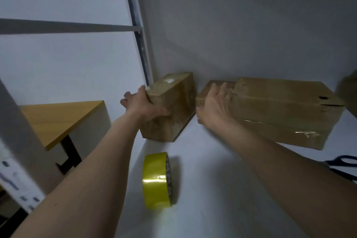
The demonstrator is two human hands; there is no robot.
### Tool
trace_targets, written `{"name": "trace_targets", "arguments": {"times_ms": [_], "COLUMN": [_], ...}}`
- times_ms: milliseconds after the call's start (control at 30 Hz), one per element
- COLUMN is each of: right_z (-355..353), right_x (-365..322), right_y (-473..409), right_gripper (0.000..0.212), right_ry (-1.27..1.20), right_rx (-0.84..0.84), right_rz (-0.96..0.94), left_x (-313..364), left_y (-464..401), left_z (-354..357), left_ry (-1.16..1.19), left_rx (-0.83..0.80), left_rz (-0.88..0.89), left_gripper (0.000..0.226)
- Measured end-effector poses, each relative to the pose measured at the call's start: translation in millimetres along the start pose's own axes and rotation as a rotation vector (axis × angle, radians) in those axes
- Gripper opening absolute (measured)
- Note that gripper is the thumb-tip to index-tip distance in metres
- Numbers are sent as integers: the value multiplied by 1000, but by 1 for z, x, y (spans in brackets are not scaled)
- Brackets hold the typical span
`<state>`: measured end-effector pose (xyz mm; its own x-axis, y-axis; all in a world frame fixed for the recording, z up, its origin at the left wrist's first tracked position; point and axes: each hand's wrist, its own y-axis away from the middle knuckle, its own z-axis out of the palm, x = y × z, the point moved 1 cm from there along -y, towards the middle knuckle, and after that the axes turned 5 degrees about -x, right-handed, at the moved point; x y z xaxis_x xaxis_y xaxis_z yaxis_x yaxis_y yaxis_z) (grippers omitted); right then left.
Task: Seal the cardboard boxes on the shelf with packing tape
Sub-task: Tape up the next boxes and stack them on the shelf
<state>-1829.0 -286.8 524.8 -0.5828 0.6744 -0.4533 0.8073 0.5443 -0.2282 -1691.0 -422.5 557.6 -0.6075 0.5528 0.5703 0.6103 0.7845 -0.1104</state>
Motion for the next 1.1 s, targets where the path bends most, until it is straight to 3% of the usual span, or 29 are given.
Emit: {"name": "trace_targets", "arguments": {"times_ms": [100,200,367,467,667,733,800,867,1000,1100], "right_z": [14,27,25,8,-51,-69,-87,-101,-100,-85], "right_x": [-5,-7,13,12,-2,2,7,13,26,40], "right_y": [-28,-51,-64,-54,-24,-17,-13,-14,-19,-16], "right_gripper": [111,113,58,45,36,41,47,50,52,51], "right_ry": [-14,11,121,149,79,37,-61,-194,-442,-476], "right_rx": [1,83,275,327,643,736,823,876,848,766], "right_rz": [116,209,232,88,-207,-247,-270,-279,-347,-391], "left_x": [-5,-8,-20,-26,-21,-19,-13,-2,18,26], "left_y": [-16,-31,-49,-54,-59,-64,-73,-80,-85,-84], "left_z": [2,1,-4,-6,2,4,6,12,35,47], "left_ry": [61,81,201,254,436,562,687,678,342,461], "left_rx": [30,-37,-105,-128,-147,-177,-240,-258,-111,-269], "left_rz": [5,19,-28,-34,25,33,18,7,-50,-51], "left_gripper": [99,99,98,98,103,87,55,42,76,77]}}
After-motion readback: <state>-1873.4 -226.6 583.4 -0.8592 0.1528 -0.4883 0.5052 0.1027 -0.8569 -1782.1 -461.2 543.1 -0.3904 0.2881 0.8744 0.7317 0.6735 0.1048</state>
